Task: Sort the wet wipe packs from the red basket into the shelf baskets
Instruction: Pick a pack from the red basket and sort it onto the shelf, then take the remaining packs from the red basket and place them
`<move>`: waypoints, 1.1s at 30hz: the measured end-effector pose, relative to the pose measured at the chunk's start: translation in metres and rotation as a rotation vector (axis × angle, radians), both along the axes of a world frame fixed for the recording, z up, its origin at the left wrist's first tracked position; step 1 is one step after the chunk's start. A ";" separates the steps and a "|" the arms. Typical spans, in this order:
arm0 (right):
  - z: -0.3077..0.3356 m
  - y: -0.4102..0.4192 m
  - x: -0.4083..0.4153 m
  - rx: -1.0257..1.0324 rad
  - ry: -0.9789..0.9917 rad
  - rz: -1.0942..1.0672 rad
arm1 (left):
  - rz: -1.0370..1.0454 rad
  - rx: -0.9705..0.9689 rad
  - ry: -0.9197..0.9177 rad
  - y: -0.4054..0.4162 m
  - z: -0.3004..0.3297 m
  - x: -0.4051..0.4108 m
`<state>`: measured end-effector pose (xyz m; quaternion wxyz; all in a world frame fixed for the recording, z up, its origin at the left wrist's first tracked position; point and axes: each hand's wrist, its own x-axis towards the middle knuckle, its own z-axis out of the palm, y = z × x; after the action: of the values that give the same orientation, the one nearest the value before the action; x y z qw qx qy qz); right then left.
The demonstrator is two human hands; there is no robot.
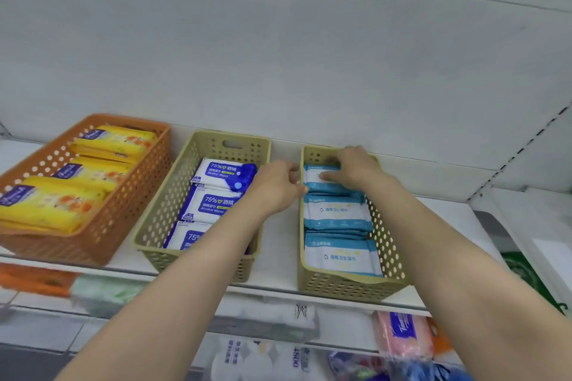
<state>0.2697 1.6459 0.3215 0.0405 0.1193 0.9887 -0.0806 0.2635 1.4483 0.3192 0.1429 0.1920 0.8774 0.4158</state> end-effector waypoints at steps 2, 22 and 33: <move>0.021 -0.014 0.000 0.022 0.027 -0.007 | -0.016 -0.020 0.089 -0.019 0.011 -0.003; 0.058 -0.541 -0.022 -0.232 0.590 0.621 | 0.602 -0.275 0.641 -0.571 0.030 0.021; -0.047 -0.833 -0.104 -0.346 0.220 1.064 | 1.026 -0.357 0.371 -0.793 -0.069 0.014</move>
<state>0.1661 0.8132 0.2740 -0.0089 -0.4127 0.8833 -0.2220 0.2773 0.6554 0.2498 -0.2033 -0.2158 0.9253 0.2365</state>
